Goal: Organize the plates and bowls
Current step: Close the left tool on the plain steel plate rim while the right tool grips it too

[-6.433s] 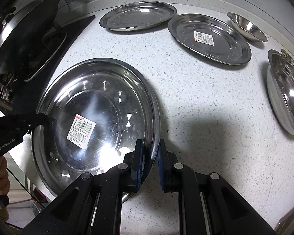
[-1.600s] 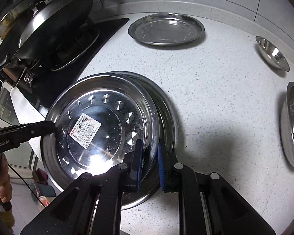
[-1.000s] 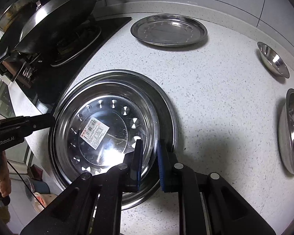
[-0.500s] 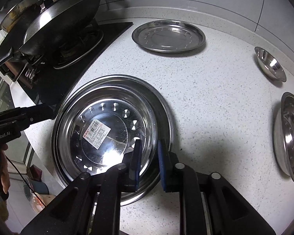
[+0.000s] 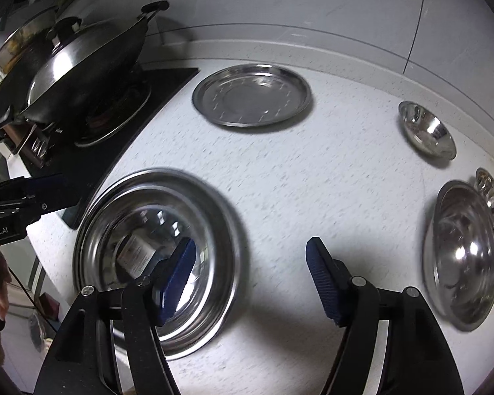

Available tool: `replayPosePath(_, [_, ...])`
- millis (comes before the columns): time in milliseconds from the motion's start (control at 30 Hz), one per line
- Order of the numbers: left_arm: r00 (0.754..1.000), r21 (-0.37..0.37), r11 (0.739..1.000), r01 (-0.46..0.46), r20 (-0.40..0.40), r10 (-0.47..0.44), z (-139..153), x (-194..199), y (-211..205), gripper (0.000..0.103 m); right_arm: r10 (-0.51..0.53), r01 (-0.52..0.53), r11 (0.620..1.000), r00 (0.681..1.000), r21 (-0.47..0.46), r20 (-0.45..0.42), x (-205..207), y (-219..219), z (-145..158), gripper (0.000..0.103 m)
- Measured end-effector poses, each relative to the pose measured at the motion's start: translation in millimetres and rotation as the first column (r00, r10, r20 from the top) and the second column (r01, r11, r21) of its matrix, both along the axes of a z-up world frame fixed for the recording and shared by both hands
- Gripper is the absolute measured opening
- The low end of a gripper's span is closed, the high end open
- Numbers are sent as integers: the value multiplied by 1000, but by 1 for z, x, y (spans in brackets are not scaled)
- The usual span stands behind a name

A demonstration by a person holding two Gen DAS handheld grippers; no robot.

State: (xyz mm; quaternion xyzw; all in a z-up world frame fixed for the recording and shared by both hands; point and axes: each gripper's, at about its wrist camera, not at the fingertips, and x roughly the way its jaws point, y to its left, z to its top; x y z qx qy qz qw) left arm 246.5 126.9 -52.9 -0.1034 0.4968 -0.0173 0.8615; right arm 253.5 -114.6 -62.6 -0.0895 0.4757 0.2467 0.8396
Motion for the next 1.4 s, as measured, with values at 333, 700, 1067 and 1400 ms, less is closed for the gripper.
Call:
replayPosePath(333, [998,-25,999,-29,-55,28,-20,91,7,55,-11,11,1000,999,14,39,67,-3,10,65])
replayPosePath(700, [988,-83,989,-119,-109,109,-64,181,27,55,-59,62,995,997,75,-40,154,12,-13,65])
replayPosePath(1067, [982,-83,984,-156,-123,145,-83,219,35,55,-75,81,994,994,71,-86,196,41,-43,64])
replayPosePath(1400, [985,-107,982,-155,-91,146,-85,224,40,21,-65,74,993,993,92,-96,207,48,-56,40])
